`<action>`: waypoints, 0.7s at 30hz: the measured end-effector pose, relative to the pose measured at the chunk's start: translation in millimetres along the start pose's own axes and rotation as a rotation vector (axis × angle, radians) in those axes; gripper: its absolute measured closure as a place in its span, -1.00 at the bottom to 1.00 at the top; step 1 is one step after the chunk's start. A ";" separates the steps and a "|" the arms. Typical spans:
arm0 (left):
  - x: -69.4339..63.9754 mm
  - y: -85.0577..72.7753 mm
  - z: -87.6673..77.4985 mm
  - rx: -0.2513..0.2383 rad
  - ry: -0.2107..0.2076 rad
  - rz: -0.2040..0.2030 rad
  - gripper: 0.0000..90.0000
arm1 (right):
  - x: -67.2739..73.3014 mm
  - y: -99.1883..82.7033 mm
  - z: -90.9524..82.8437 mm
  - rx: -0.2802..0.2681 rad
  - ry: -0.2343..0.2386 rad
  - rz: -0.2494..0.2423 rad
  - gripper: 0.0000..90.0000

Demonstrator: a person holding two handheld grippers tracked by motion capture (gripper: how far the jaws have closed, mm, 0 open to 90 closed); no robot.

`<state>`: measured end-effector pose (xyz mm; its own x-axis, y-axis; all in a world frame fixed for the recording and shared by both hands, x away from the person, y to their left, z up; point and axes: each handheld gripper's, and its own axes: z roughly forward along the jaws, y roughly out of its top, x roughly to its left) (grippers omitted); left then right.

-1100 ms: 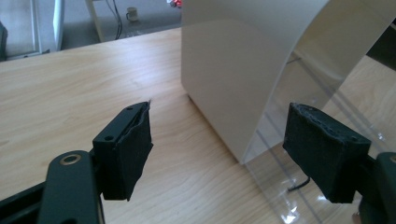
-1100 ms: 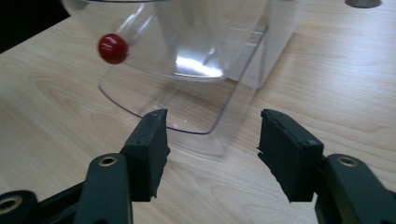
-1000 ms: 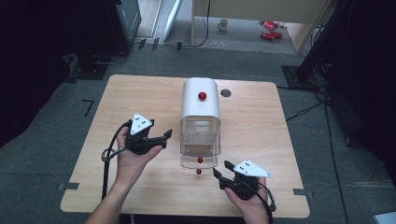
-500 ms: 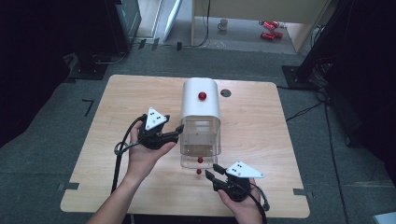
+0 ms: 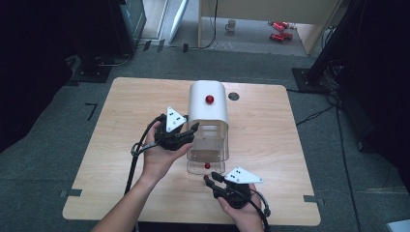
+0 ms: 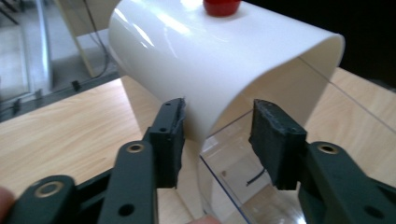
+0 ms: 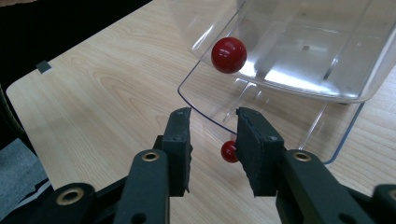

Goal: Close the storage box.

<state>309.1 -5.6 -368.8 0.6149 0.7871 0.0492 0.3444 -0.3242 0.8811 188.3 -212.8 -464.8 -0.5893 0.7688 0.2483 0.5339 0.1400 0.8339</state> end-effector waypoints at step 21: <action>1.0 4.1 3.8 0.041 0.051 0.023 0.58 | -2.8 13.7 -0.8 -0.042 0.040 0.039 0.66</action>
<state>313.8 -8.1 -367.0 0.5868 0.8042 0.0942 0.3597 -0.3632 0.8594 196.8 -213.6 -453.7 -0.5925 0.7476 0.3001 0.5315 0.0828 0.8430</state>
